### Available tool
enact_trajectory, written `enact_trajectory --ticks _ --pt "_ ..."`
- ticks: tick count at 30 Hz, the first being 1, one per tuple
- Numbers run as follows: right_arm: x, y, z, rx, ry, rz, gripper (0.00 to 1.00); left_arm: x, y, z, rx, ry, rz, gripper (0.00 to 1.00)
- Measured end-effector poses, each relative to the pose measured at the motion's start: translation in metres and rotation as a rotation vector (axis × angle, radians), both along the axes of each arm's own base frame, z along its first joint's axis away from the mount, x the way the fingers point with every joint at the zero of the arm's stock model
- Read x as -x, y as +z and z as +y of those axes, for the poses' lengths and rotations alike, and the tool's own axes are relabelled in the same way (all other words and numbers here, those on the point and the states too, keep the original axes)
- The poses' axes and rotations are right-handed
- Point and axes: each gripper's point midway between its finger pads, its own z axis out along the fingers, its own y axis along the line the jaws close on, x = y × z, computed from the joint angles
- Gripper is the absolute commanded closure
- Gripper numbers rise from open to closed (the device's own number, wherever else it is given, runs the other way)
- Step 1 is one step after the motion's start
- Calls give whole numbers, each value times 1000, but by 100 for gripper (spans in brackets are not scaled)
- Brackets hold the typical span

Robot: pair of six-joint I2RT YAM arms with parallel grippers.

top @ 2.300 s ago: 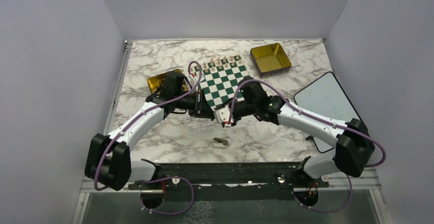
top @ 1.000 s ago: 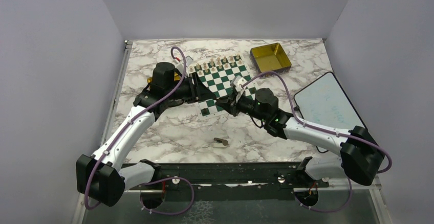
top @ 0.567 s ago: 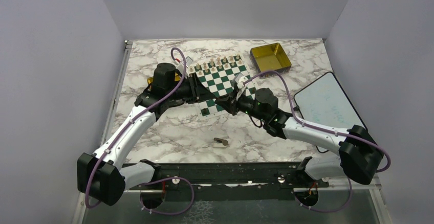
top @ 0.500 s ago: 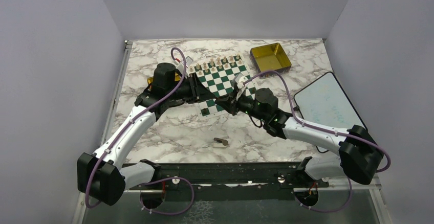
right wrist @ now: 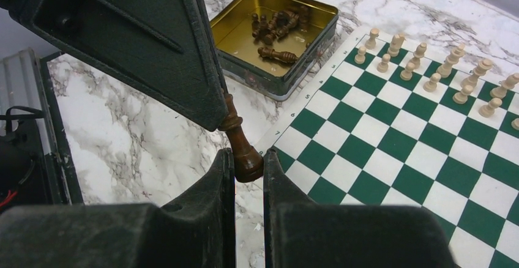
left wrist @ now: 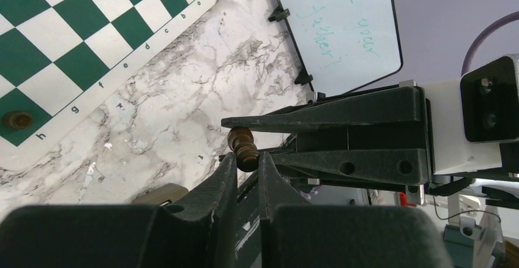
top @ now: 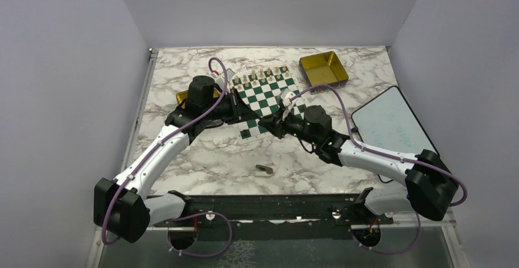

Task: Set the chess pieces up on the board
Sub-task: Place the chess piece on the chessboard.

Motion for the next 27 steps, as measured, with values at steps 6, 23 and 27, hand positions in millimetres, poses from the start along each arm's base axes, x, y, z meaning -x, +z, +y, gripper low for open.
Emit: enact_trajectory --ticks 6,23,27 --pt "4 -6 0 12 9 28 35 2 -9 -6 -43 -13 -15 93" --pt "33 -23 -89 97 -289 274 0 -33 -34 -28 -339 75 -171 93" --pt "42 -25 -115 124 -373 326 0 -54 -43 -38 -439 107 -221 93"
